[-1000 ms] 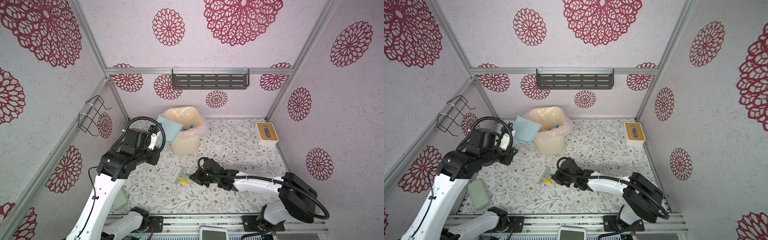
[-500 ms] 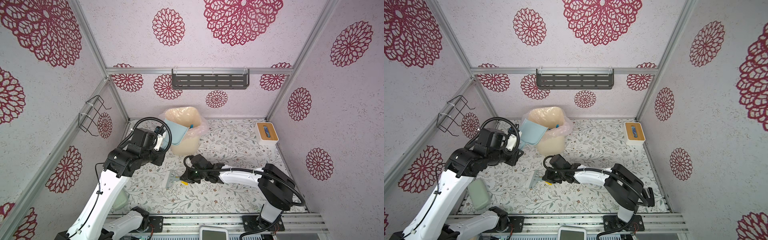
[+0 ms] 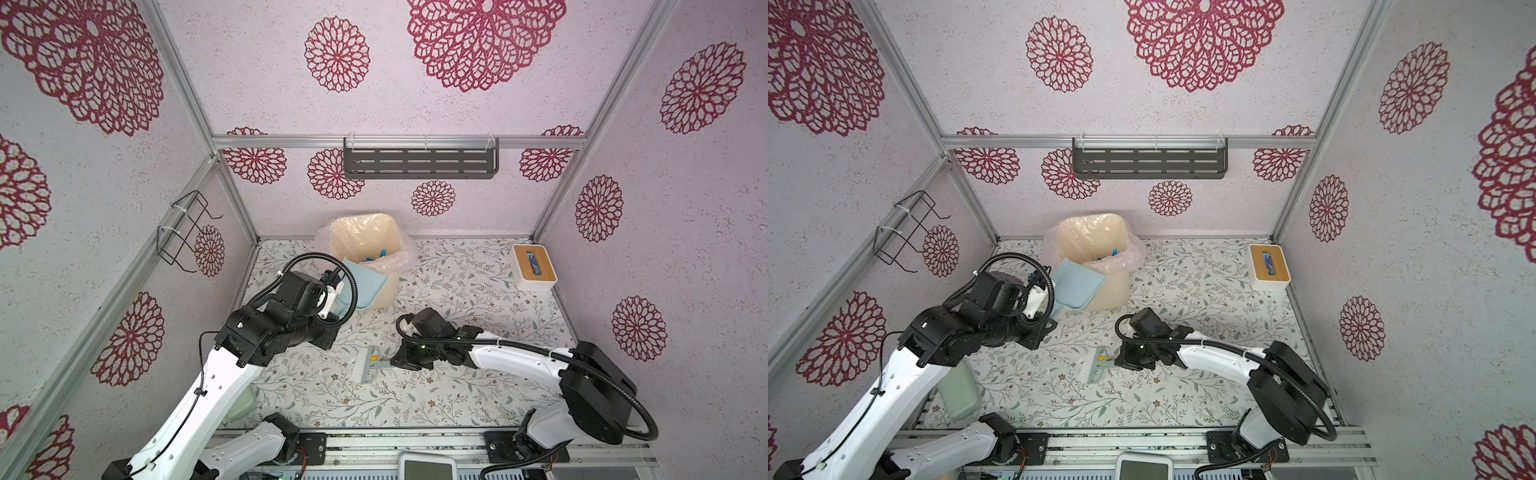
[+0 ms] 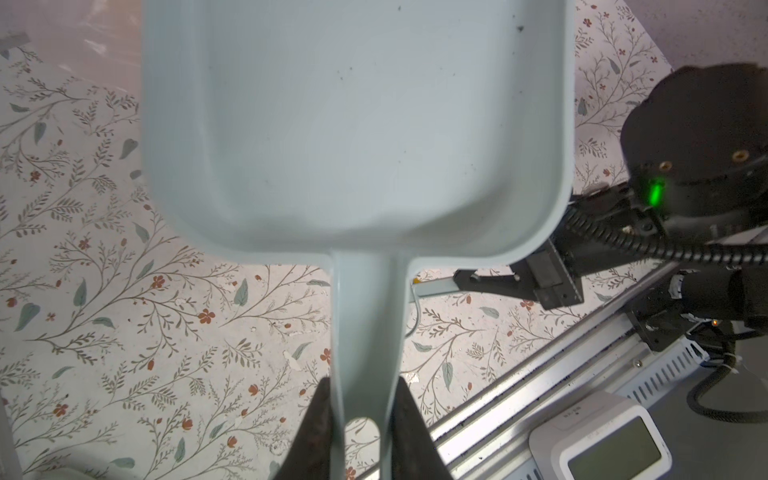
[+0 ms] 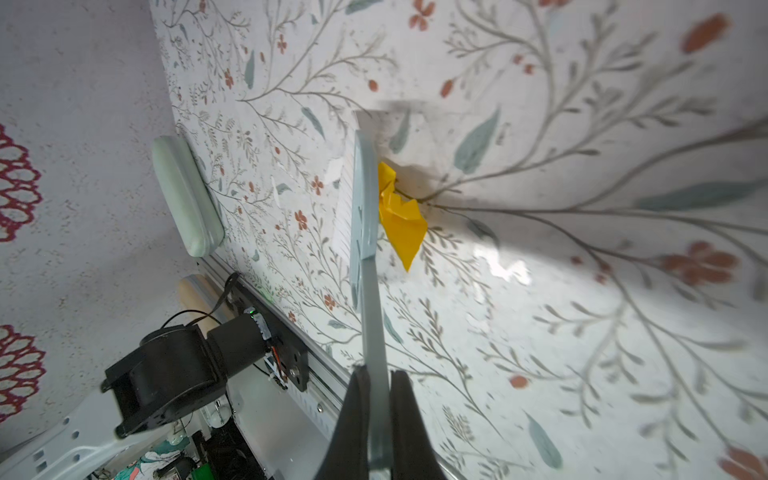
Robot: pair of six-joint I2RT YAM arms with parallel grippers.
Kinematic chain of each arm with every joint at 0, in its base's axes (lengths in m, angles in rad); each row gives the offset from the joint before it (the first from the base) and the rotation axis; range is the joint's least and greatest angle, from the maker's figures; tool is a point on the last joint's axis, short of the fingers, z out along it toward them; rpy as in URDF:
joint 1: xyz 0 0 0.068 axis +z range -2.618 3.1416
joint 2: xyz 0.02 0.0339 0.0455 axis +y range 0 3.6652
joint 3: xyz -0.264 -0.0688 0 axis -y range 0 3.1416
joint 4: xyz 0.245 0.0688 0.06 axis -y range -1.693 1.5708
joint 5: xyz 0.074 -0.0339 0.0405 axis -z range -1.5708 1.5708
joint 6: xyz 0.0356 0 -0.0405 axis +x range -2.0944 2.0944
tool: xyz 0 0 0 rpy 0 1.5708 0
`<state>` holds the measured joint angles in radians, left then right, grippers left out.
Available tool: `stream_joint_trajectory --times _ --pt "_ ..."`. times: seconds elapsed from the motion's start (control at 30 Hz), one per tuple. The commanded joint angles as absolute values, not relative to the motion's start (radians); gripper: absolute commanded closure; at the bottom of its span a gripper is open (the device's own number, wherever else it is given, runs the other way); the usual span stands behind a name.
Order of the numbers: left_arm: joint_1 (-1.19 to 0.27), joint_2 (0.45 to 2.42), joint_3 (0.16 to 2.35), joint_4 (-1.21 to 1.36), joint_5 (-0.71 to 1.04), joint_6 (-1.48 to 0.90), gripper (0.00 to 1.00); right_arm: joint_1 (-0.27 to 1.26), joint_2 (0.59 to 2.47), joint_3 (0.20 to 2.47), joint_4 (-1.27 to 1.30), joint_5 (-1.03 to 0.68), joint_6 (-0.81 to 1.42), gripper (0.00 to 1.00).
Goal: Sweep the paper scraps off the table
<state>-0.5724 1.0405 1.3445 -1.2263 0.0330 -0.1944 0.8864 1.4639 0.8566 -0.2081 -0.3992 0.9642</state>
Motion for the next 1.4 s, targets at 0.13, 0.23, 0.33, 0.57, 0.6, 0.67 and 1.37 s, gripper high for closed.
stream_joint_trajectory --times 0.13,0.23,0.33,0.57,0.6,0.67,1.37 --pt "-0.671 1.022 1.31 -1.281 0.03 -0.282 1.0 0.731 1.231 0.804 -0.653 -0.375 0.794 1.0" --pt "-0.731 1.039 1.298 -1.308 0.011 -0.305 1.0 0.655 1.158 0.805 -0.78 -0.38 0.729 1.0" --pt "-0.773 1.058 1.298 -1.339 -0.002 -0.314 1.0 0.586 1.103 0.808 -0.887 -0.375 0.668 1.0" --pt "-0.839 1.098 1.271 -1.35 0.04 -0.357 1.0 0.484 1.028 0.919 -1.07 -0.364 0.582 1.0" --pt "-0.848 1.102 1.262 -1.348 0.049 -0.367 1.0 0.481 1.023 0.946 -1.088 -0.362 0.58 1.0" --pt "-0.872 1.109 1.239 -1.345 0.066 -0.393 1.0 0.479 1.018 1.015 -1.132 -0.348 0.573 1.0" --pt "-1.016 1.409 1.126 -1.236 0.212 -0.323 1.0 0.483 1.173 1.277 -1.371 -0.063 0.39 1.0"
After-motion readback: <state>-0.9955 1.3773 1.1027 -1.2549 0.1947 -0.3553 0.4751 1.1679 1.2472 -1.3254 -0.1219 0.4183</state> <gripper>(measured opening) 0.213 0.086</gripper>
